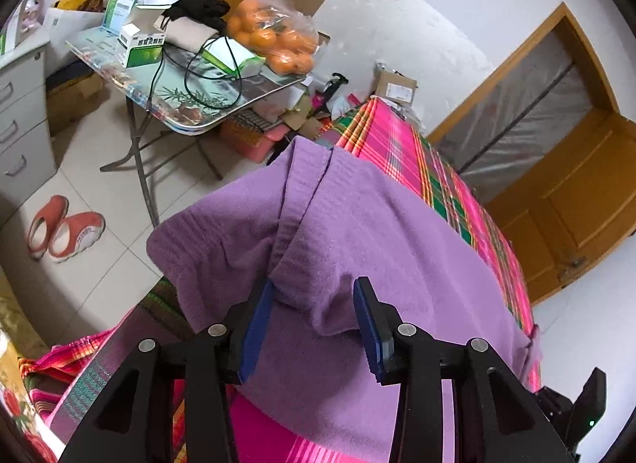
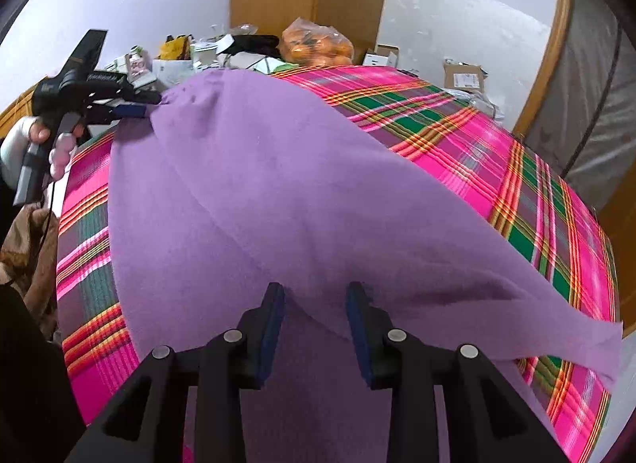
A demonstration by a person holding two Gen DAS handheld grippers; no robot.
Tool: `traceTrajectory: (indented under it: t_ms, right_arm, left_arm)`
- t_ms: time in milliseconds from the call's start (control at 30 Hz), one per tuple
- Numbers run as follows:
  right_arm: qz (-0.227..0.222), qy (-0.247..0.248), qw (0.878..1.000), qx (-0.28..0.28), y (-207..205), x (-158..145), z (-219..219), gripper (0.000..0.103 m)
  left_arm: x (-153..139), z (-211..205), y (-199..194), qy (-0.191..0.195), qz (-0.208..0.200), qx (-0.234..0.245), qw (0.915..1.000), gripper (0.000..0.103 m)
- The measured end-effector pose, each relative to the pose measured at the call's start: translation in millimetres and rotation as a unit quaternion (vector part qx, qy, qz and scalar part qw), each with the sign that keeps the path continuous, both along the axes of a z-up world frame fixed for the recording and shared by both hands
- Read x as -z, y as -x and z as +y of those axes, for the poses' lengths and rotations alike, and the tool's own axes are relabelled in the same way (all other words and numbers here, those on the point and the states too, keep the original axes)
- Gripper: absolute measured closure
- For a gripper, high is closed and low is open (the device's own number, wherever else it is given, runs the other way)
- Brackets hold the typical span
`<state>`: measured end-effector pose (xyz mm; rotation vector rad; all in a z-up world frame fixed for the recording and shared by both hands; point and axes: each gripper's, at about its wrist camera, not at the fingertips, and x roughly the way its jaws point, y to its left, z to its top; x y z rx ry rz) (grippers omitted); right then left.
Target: Fold clothes
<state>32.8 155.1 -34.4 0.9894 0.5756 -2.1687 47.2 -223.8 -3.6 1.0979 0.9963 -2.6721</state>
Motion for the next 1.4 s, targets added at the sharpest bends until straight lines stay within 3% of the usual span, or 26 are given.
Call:
traceTrajectory:
  t_ms: [133,200,233,267,300,367,467,733,833,1033,1333,1400]
  right_arm:
    - [0.004,-0.011,1.0,-0.018,1.0,4.0,-5.3,0.069]
    - [0.0,-0.01,1.0,-0.019,3.3,3.8,-5.3,0.069]
    - [-0.002,-0.011,1.0,-0.022,3.3,3.6,-5.5,0.072]
    - [-0.001,-0.011,1.0,-0.025,2.6,3.7,-6.0,0.086]
    - [0.0,-0.012,1.0,-0.027,2.0,4.2,-6.6,0.092]
    - [0.003,-0.013,1.0,-0.025,1.7,4.0,-7.3,0.099]
    - [0.0,-0.001,1.0,-0.019,3.6,-5.2,-4.3,0.1]
    - [0.036,0.036,0.998,-0.036,-25.0,-63.1,-4.1,0.1]
    - [0.026,0.041,0.997,-0.063,-43.8,-63.5,-12.1,0.1]
    - [-0.036,0.023,0.998,-0.056,-43.2,-14.7,-21.3,0.1]
    - [-0.038,0.025,0.997,-0.065,-52.6,-15.1,-25.7,0.1]
    - [-0.05,0.018,0.997,-0.062,-50.6,-4.1,-26.7,0.1]
  left_arm:
    - [-2.2,-2.0,1.5,0.003,-0.002,-0.012,0.9999,0.06]
    - [-4.9,-2.6,0.9,0.01,0.0,-0.019,0.9998,0.068]
    - [-7.0,-2.8,0.4,0.017,0.003,-0.021,0.9996,0.073]
    - [-8.6,-3.2,0.4,0.018,0.006,-0.021,0.9996,0.076]
    - [-10.0,-3.6,0.4,0.019,0.01,-0.021,0.9996,0.079]
    - [-14.5,-4.0,1.5,0.022,0.017,-0.018,0.9994,0.083]
    - [-28.2,-5.0,4.9,0.031,0.032,-0.013,0.9989,0.088]
    - [-68.9,-23.9,-6.4,0.05,0.09,-0.021,0.9945,0.092]
    - [-51.4,-31.7,-12.8,0.053,0.069,-0.025,0.9959,0.093]
    - [-3.1,-47.0,-20.5,0.027,0.026,-0.028,0.9989,0.094]
    - [-23.0,-43.4,-22.9,0.061,0.061,-0.011,0.9962,0.094]
    - [-8.4,-44.8,-17.0,0.063,0.036,-0.005,0.9973,0.094]
